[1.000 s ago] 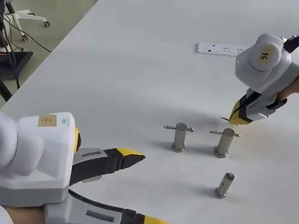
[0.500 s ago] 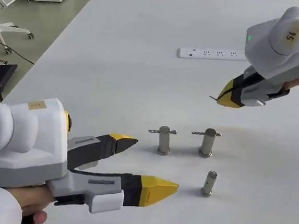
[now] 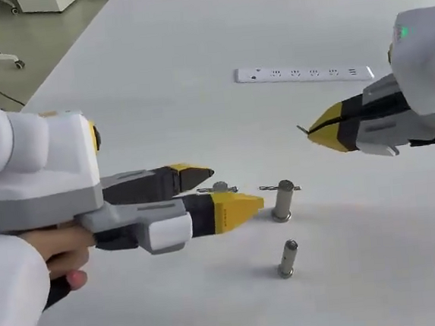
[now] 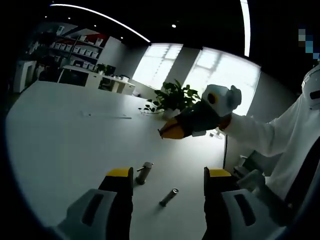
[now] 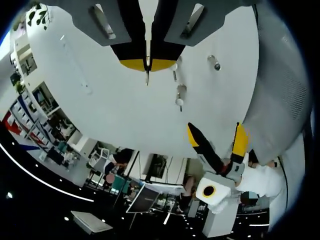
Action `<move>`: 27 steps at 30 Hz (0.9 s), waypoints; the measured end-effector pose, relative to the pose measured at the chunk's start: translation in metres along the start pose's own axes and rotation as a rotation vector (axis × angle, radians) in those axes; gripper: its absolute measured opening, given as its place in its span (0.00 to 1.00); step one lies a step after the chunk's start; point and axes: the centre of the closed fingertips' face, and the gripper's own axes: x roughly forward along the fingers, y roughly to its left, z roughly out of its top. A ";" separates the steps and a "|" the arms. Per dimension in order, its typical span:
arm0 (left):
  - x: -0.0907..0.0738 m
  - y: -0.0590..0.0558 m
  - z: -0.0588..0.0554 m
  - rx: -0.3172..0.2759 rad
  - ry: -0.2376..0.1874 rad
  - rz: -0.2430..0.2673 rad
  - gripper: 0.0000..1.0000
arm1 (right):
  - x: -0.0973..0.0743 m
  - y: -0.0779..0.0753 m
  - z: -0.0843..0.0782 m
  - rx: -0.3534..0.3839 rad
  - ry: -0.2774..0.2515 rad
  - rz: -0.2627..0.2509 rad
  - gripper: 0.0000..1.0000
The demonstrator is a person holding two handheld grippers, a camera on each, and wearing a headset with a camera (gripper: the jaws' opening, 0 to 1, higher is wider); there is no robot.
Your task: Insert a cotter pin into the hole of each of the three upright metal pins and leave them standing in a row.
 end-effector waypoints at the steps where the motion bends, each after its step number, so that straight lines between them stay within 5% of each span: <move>1: 0.002 -0.001 0.002 -0.003 0.000 -0.004 0.53 | -0.002 0.002 0.001 0.002 -0.006 -0.002 0.00; 10: 0.027 -0.005 0.013 -0.034 0.019 -0.022 0.41 | -0.017 0.013 0.009 -0.083 -0.049 -0.081 0.00; 17: 0.042 -0.011 0.010 -0.037 0.054 -0.025 0.33 | -0.013 0.034 0.002 -0.081 -0.054 -0.062 0.00; 22: 0.048 -0.021 0.005 -0.124 0.067 -0.079 0.24 | -0.011 0.049 -0.002 -0.114 -0.036 -0.050 0.00; 27: 0.050 -0.023 -0.005 -0.095 0.101 -0.080 0.18 | -0.010 0.060 -0.001 -0.109 -0.034 -0.035 0.00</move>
